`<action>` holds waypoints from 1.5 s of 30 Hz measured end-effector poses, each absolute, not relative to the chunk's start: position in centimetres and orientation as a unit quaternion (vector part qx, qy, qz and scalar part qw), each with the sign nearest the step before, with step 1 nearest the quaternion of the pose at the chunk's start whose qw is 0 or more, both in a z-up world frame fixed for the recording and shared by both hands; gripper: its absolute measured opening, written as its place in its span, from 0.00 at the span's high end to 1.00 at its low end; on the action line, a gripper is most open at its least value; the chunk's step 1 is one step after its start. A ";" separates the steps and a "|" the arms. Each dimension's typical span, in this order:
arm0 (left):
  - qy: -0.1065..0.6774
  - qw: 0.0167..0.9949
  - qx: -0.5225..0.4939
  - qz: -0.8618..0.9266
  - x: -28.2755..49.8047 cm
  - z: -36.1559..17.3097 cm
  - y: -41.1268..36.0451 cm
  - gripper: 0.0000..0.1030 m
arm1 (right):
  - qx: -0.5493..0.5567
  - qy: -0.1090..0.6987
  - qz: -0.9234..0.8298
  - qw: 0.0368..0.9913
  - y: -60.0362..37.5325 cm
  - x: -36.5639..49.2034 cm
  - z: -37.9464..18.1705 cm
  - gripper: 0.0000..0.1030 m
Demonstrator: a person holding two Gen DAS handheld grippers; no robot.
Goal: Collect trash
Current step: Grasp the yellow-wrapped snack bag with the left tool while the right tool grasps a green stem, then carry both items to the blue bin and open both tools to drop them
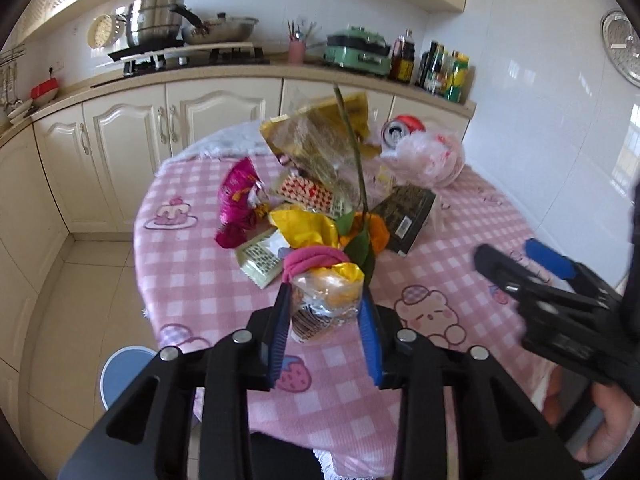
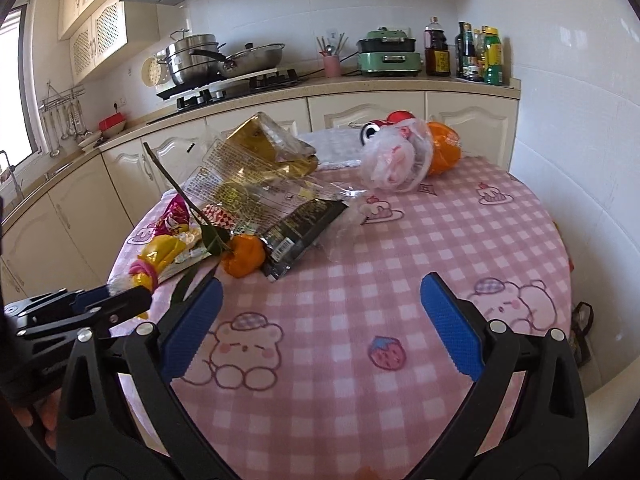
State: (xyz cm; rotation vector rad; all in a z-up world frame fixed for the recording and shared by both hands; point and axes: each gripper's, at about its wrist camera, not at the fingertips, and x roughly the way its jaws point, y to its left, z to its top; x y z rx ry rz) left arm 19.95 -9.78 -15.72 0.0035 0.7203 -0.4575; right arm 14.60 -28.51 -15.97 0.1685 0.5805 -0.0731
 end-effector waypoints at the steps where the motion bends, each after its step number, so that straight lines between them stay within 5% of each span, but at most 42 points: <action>1: 0.344 0.912 -0.003 -0.222 19.7 -15.4 -9.3 0.69 | 0.080 0.289 -0.029 0.953 -28.2 15.1 -15.9 0.06; 5: 0.307 0.931 -0.014 -0.196 18.1 -14.1 -7.0 0.70 | 0.040 0.305 0.005 0.951 -25.5 18.0 -15.4 0.07; 9: 0.293 0.940 -0.020 -0.172 17.5 -13.5 -5.0 0.70 | 0.003 0.318 0.014 0.948 -23.0 21.0 -15.3 0.23; 11: 0.293 0.942 -0.019 -0.163 17.6 -13.3 -4.2 0.70 | -0.012 0.327 0.012 0.945 -22.3 22.6 -15.6 0.36; 13: 0.292 0.943 -0.024 -0.157 17.6 -13.3 -3.2 0.70 | -0.022 0.346 0.014 0.938 -21.8 24.1 -16.1 0.79; 15: 0.291 0.944 -0.030 -0.154 17.7 -13.3 -2.3 0.70 | -0.023 0.349 0.016 0.937 -21.8 24.4 -16.3 0.94; 25: 0.280 0.945 -0.071 -0.155 18.4 -13.2 1.9 0.70 | 0.004 0.249 0.030 0.968 -22.2 20.7 -10.1 0.96; 32: 0.279 0.949 -0.097 -0.112 19.0 -14.1 7.5 0.70 | -0.010 0.231 0.155 0.960 -14.0 19.8 -8.2 0.96; 45: 0.402 0.902 -0.158 0.025 23.7 -26.6 22.3 0.70 | -0.030 0.423 0.285 0.859 6.9 30.7 -25.8 0.96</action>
